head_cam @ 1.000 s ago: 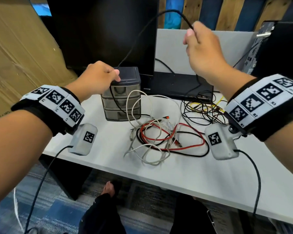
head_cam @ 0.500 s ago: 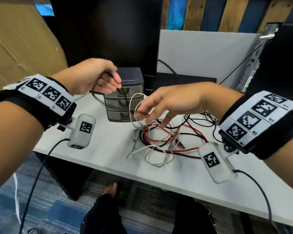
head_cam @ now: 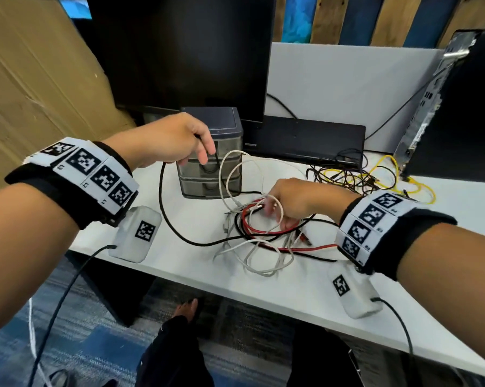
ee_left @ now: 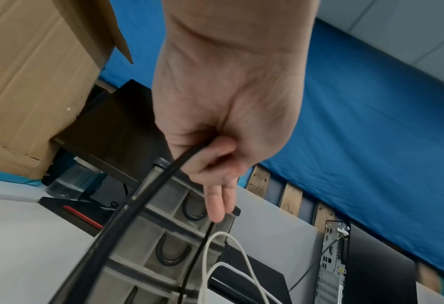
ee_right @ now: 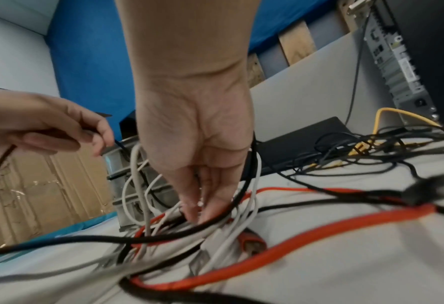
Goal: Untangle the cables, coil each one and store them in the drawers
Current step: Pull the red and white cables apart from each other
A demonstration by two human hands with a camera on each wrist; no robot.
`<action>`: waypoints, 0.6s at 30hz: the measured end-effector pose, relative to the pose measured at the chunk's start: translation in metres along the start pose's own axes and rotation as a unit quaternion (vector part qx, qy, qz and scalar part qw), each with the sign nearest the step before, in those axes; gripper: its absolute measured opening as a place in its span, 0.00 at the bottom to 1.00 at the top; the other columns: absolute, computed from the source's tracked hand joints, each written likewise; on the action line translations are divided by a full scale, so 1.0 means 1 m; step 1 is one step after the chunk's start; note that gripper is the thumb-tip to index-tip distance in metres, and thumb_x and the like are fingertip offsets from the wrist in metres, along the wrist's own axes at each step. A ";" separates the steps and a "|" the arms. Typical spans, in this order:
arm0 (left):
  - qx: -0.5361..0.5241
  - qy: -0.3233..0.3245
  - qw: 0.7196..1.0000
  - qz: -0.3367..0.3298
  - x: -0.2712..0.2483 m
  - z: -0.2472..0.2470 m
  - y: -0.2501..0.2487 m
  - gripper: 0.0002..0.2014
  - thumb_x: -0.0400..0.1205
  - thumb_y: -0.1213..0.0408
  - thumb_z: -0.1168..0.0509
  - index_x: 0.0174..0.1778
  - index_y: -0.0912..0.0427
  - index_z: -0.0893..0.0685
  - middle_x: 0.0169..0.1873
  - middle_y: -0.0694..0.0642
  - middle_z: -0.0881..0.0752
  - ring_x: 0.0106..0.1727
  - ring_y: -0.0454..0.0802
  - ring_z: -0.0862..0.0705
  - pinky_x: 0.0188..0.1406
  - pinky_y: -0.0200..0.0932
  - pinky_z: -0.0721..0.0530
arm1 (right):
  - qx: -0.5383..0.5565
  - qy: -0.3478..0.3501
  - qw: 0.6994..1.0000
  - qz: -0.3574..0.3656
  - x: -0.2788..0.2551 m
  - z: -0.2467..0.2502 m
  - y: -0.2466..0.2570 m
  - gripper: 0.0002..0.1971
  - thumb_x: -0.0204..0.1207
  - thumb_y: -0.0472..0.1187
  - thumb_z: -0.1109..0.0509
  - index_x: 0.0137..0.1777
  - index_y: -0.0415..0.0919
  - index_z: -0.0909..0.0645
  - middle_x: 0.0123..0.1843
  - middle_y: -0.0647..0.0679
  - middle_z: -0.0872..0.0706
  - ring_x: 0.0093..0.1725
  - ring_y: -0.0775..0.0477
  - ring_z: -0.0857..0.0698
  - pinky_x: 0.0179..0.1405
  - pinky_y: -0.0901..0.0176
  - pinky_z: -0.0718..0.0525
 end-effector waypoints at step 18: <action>0.049 0.055 0.997 0.002 0.000 -0.040 -0.007 0.17 0.88 0.69 0.42 0.47 0.50 0.08 0.37 0.51 0.06 0.37 0.56 0.17 0.39 0.49 0.18 | -0.081 -0.045 0.995 0.034 0.011 -0.010 -0.005 0.19 0.81 0.34 0.28 0.71 0.44 0.18 0.67 0.45 0.16 0.62 0.42 0.18 0.49 0.61 0.27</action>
Point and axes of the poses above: each hand's wrist, its own x-axis towards the middle knuckle, its own z-axis out of the back of the hand, y = z × x, the point moved 7 cm from there along x, towards the middle knuckle
